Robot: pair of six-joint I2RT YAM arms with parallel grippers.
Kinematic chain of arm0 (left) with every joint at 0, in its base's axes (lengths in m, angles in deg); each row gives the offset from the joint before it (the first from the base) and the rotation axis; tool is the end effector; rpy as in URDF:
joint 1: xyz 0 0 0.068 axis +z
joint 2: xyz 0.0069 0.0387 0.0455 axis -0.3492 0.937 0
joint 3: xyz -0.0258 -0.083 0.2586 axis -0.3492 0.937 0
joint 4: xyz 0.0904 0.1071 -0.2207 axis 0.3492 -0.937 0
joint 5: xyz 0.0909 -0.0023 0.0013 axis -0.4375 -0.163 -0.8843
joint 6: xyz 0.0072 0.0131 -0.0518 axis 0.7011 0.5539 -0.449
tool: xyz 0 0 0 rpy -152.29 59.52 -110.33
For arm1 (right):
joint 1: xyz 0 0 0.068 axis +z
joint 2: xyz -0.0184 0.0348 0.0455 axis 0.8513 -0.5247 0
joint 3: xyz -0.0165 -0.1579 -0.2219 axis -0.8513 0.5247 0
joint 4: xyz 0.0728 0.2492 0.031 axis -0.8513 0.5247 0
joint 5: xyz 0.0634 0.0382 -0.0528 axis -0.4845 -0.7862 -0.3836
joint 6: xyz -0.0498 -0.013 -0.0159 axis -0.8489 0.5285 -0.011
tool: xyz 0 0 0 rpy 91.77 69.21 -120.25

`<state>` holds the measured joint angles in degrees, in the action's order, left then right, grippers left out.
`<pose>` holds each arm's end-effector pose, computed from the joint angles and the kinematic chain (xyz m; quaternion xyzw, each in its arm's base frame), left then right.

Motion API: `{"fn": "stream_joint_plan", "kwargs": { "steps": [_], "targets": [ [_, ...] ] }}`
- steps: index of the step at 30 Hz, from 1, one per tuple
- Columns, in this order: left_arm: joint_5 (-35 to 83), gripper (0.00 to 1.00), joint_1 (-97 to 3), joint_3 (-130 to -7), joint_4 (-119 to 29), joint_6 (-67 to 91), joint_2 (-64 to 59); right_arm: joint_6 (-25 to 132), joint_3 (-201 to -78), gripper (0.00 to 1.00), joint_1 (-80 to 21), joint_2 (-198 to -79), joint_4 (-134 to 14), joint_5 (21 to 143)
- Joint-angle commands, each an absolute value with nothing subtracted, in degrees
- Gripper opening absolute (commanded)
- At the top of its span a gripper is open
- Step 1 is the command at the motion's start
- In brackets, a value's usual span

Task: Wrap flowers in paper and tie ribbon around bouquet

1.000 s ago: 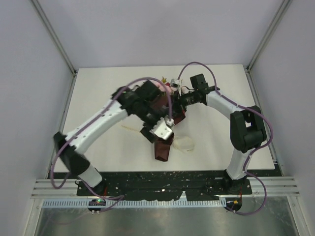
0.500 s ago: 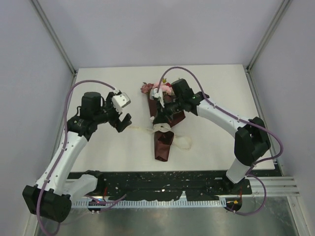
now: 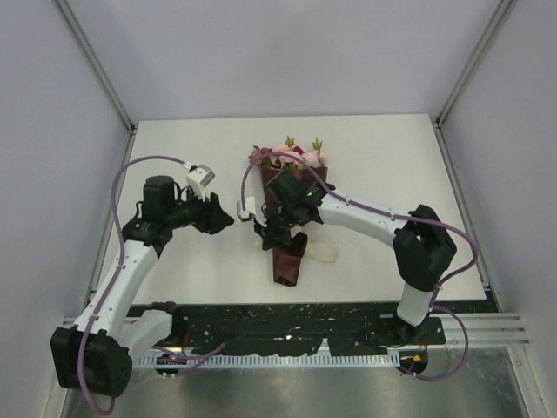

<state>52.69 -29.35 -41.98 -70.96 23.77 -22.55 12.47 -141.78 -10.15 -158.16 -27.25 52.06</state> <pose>0.2024 -0.0533 0.2896 0.2138 0.8245 -0.3116 0.4211 0.2343 0.2943 0.2465 -0.6669 0.6224 0.3369 0.2332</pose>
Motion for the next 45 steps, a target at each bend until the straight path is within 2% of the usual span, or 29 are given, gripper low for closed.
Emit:
{"fn": "stream_joint_plan", "kwargs": {
  "steps": [1,5,7,8,11,13,15,19,23,25,27,31,45],
  "targets": [
    [59.8,0.45,-27.9,-42.0,-66.7,17.0,-18.8,12.1,-144.1,0.07,-8.3,-159.6,-28.0,55.0],
    [63.5,0.38,-26.3,-43.4,-64.5,14.1,-14.0,11.6,-146.4,0.1,-6.7,-160.7,-26.1,55.9],
    [64.9,0.37,-26.1,-44.5,-63.4,13.8,-11.9,10.7,-148.3,0.2,-6.6,-161.1,-23.2,56.1],
    [65.3,0.37,-26.0,-45.4,-63.3,14.0,-10.9,10.3,-149.1,0.33,-6.6,-161.3,-22.3,56.8],
    [66.5,0.38,-26.0,-47.2,-63.1,14.9,-9.0,7.7,-152.3,0.5,-6.7,-160.8,-15.8,58.1],
    [67.0,0.39,-26.0,-48.1,-63.1,15.3,-8.0,6.4,-152.3,0.69,-7.3,-159.2,-14.2,58.1],
    [67.5,0.39,-25.9,-48.6,-62.3,15.5,-7.0,5.8,-152.2,0.72,-8.2,-157.2,-12.9,57.9],
    [70.8,0.4,-26.2,-50.5,-60.7,17.6,-5.2,6.5,-152.6,0.7,-13.9,-153.9,-11.4,55.5],
    [75.5,0.58,-29.0,-52.3,-64.2,23.0,-5.4,5.8,-153.9,0.65,-22.8,-154.6,-8.6,47.5],
    [75.2,0.62,-32.4,-52.1,-69.3,30.8,-7.1,6.4,-153.9,0.61,-25.8,-155.3,-8.5,44.1],
    [70.5,0.6,-36.4,-50.6,-71.6,36.4,-8.2,7.5,-153.8,0.58,-27.5,-156.5,-9.0,43.7],
    [65.6,0.59,-40.5,-49.6,-69.5,33.4,-4.9,10.7,-152.4,0.55,-28.0,-158.2,-13.1,46.0],
    [62.0,0.62,-48.1,-54.1,-71.5,37.3,8.4,9.9,-152.8,0.56,-28.0,-164.5,-16.8,47.1]
  ]
}}
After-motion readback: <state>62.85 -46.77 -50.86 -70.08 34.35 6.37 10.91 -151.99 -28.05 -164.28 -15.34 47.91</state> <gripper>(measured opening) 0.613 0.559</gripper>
